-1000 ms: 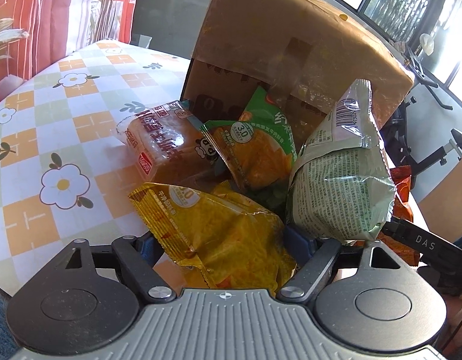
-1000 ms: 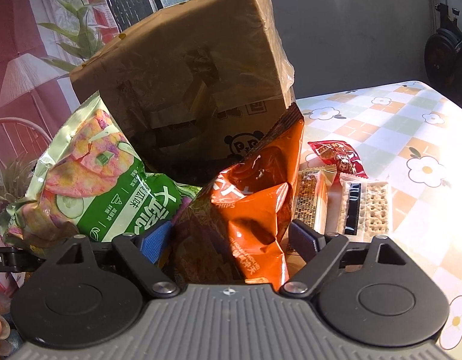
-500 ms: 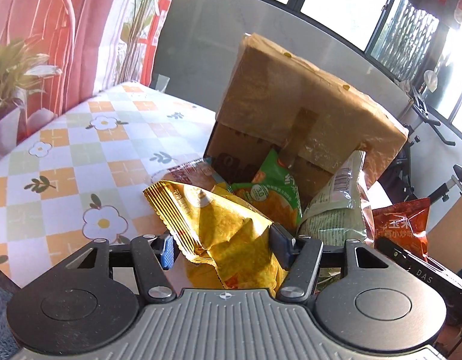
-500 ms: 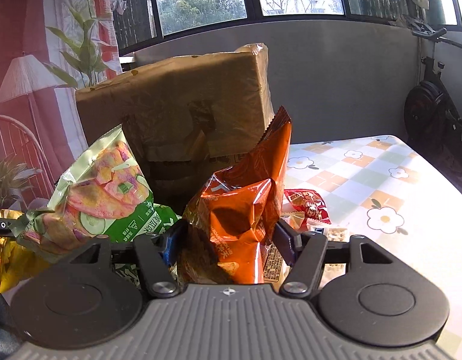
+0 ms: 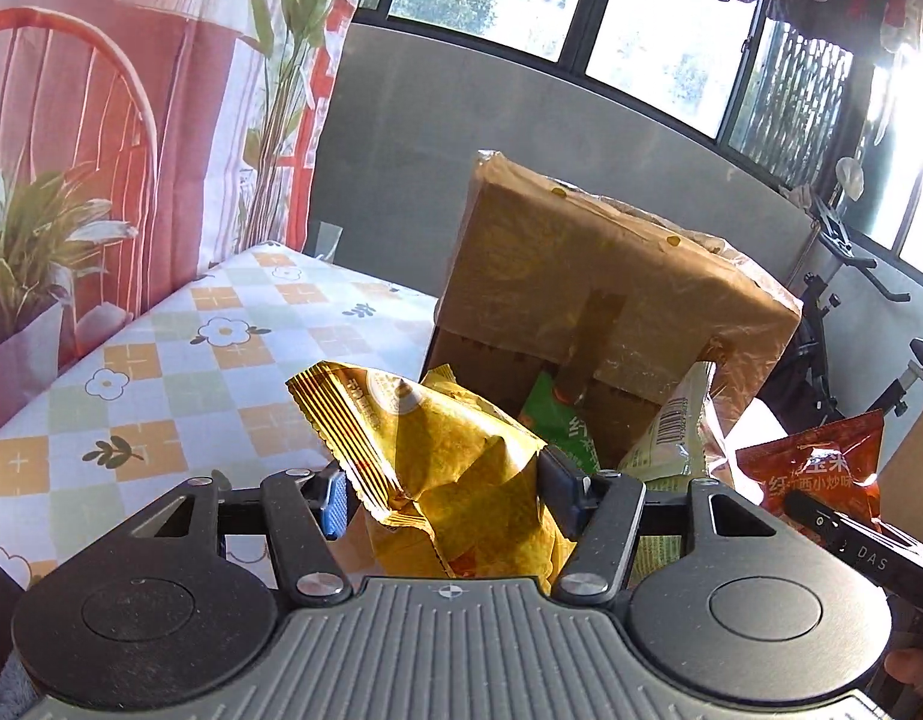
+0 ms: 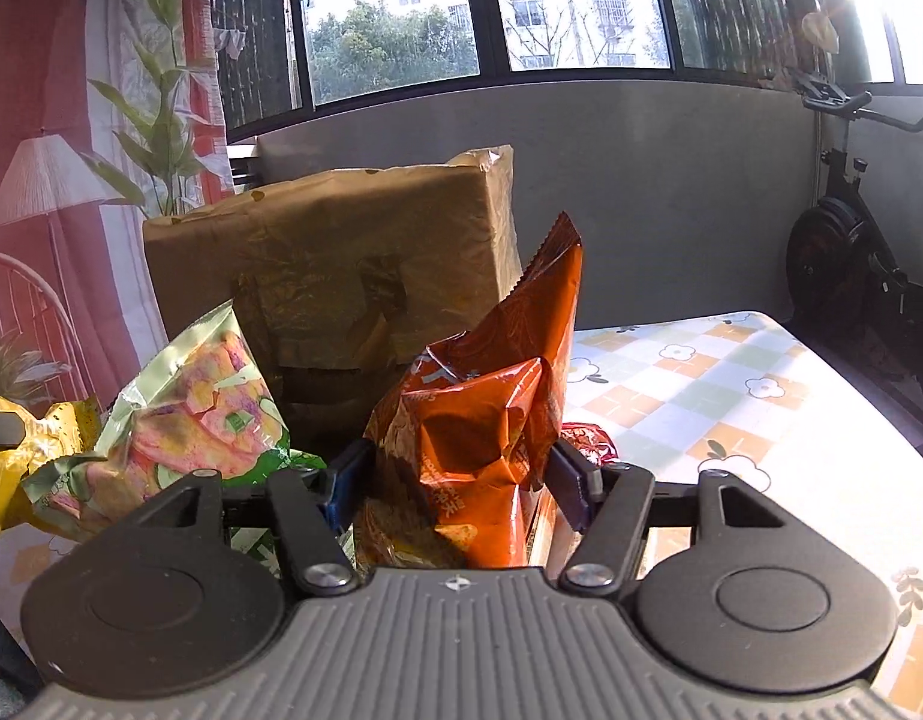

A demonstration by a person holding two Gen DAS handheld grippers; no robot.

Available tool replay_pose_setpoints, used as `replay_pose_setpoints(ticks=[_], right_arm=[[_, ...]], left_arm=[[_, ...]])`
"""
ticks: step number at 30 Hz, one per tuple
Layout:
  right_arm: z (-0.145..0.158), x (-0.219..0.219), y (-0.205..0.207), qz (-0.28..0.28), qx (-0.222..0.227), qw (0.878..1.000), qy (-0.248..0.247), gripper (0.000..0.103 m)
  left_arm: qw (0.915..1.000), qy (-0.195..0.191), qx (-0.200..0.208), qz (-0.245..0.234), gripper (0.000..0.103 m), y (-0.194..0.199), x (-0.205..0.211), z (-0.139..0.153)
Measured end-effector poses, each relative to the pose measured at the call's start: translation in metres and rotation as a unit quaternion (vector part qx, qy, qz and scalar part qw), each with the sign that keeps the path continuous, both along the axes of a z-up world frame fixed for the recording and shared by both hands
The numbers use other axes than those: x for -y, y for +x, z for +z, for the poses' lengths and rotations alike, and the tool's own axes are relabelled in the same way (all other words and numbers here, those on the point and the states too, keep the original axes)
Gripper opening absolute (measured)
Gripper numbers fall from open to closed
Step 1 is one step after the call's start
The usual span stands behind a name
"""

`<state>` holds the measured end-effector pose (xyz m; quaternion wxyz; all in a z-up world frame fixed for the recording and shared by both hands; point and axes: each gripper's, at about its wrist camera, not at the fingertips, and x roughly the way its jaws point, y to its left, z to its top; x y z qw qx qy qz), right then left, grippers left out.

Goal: Organize snacks
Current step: 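Carry the yellow bag over the box with left gripper while right carries the orange bag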

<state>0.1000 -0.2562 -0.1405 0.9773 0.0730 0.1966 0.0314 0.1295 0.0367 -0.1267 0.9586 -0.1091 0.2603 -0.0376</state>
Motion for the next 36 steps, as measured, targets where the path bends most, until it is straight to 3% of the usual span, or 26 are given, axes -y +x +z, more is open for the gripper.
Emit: replay_pose_setpoints(ticks=[9,23,31,36], right_arm=[[0.039,0.003,0.005,0.011,0.061,0.998,-0.013,0.064],[0.099,-0.008,0.033,0.054,0.112,0.992,-0.037,0.064],[0.125,-0.009,0.071,0.059,0.132,0.989,-0.044,0.064],[0.135,-0.014,0.106,0.061,0.134,0.987,-0.062,0.064]], left_arm=[[0.9957,0.05,0.078,-0.007,0.064,0.007,0.001,0.038],[0.9843,0.089,0.151,-0.019,0.064,0.038,0.012,0.085],[0.9773,0.093,0.186,-0.041,0.064,0.062,0.032,0.111],[0.9765,0.104,0.181,-0.055,0.064,0.094,0.043,0.119]])
